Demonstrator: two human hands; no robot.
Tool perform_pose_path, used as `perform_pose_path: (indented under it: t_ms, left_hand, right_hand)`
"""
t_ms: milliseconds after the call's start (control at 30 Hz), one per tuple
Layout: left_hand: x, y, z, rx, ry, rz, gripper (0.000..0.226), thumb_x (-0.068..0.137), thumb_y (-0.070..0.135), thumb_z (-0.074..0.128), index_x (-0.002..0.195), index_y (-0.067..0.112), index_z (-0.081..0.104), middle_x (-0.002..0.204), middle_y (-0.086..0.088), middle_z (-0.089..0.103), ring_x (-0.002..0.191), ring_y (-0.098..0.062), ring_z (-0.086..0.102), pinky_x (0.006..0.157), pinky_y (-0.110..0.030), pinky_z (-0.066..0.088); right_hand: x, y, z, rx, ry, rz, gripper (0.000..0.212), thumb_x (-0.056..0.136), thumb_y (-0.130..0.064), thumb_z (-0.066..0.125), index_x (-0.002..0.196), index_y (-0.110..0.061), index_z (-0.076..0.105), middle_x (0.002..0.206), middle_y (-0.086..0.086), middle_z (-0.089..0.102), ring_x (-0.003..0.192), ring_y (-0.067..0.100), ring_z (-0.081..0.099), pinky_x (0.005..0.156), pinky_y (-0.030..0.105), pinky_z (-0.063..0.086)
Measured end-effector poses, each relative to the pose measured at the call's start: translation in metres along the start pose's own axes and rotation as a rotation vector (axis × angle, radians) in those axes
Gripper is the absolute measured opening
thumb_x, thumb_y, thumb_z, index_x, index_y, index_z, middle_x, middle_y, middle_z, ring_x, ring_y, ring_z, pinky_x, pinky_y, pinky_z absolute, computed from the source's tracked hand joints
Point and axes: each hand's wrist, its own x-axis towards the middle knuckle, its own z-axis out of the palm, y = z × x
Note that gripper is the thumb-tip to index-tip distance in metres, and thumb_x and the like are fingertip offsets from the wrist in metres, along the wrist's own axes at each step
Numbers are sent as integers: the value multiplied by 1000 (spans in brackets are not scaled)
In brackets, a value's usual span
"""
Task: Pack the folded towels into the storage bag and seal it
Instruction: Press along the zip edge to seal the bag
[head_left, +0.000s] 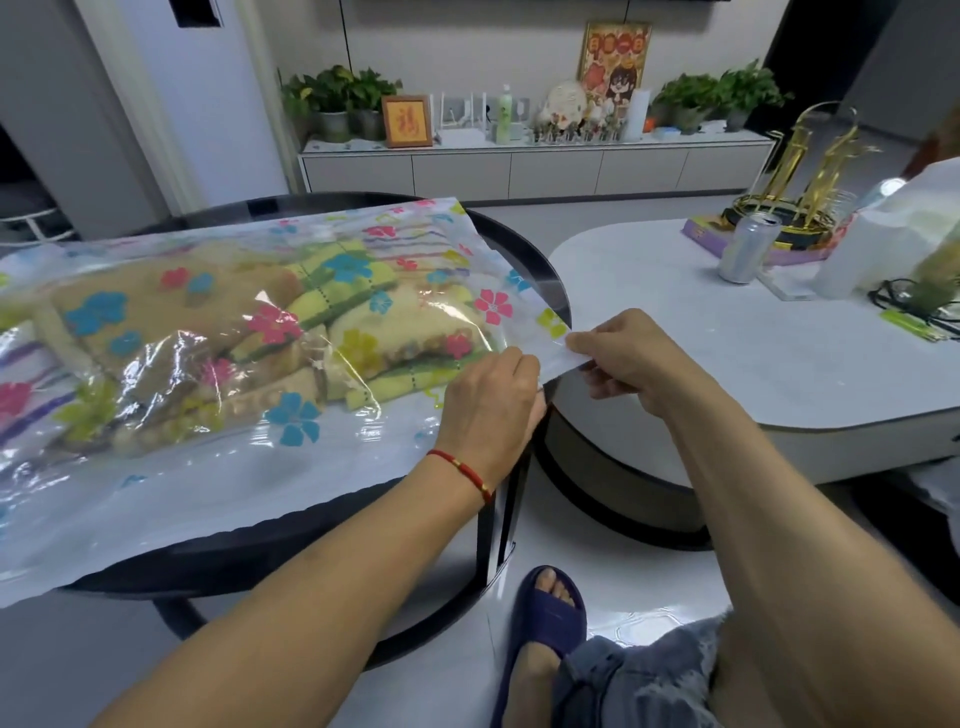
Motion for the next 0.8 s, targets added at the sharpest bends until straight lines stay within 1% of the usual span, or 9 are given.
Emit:
perform_pose_path:
  t_ms: [100, 267, 367, 467, 533, 633, 667, 733, 800]
  left_hand:
    - [3, -1, 0, 33, -51, 15, 24, 94, 30, 55, 97, 11, 68, 92, -7, 61, 85, -28, 57, 69, -38, 43]
    - [-7, -8, -13, 54, -30, 88, 21, 90, 22, 60, 77, 7, 67, 81, -10, 58, 79, -31, 55, 65, -41, 41]
    - [-34, -32, -31, 119, -25, 105, 14, 86, 22, 65, 79, 9, 65, 81, -8, 59, 77, -29, 54, 65, -40, 43]
    - [-63, -61, -50, 170, -16, 76, 12, 84, 20, 70, 85, 9, 67, 81, -7, 60, 76, -30, 55, 66, -41, 45]
    - [-73, -70, -59, 165, -4, 55, 10, 85, 17, 69, 85, 7, 68, 80, -9, 60, 75, -31, 56, 65, -41, 45]
    - [-75, -69, -66, 132, -1, 10, 11, 88, 16, 67, 83, 7, 68, 80, -9, 60, 75, -31, 57, 66, -39, 44]
    - [-73, -67, -68, 128, -1, -3, 11, 87, 16, 66, 82, 7, 68, 79, -9, 60, 75, -31, 57, 66, -39, 43]
    - [-70, -65, -70, 115, -5, -15, 10, 86, 14, 66, 79, 7, 68, 78, -9, 60, 75, -31, 58, 65, -40, 44]
    - [-70, -66, -73, 92, 1, -24, 10, 85, 11, 66, 77, 6, 67, 76, -11, 59, 75, -32, 58, 64, -41, 44]
  right_hand:
    - [-9, -2, 10, -4, -67, 27, 12, 93, -12, 68, 93, -1, 72, 62, 9, 74, 43, 12, 63, 46, 22, 53]
    - [-10, 7, 1, 71, 20, 40, 11, 90, -6, 71, 94, 4, 74, 61, 11, 72, 38, 10, 56, 43, 21, 48]
    - [-11, 12, -2, 30, 92, 14, 14, 91, -11, 73, 100, -1, 73, 54, 5, 71, 39, 9, 57, 44, 23, 49]
    - [-16, 14, 5, -90, 152, -43, 31, 93, -20, 69, 121, -6, 70, 80, 12, 76, 57, 18, 66, 54, 29, 55]
    - [-27, 13, 13, -414, 244, -156, 40, 98, -27, 62, 134, -12, 60, 109, 16, 74, 90, 31, 70, 76, 41, 59]
    - [-63, 7, 45, -871, 451, -584, 40, 102, -32, 51, 138, -15, 54, 137, 20, 61, 128, 41, 49, 106, 55, 40]
    - [-77, 4, 60, -914, 417, -729, 43, 100, -33, 51, 140, -18, 54, 146, 20, 54, 139, 41, 41, 117, 60, 26]
    - [-96, 3, 88, -999, 264, -919, 53, 92, -34, 58, 144, -22, 51, 159, 17, 43, 152, 40, 27, 122, 65, -3]
    - [-100, 2, 107, -1072, 140, -993, 50, 90, -22, 60, 139, -19, 54, 147, 9, 57, 145, 35, 42, 124, 64, 2]
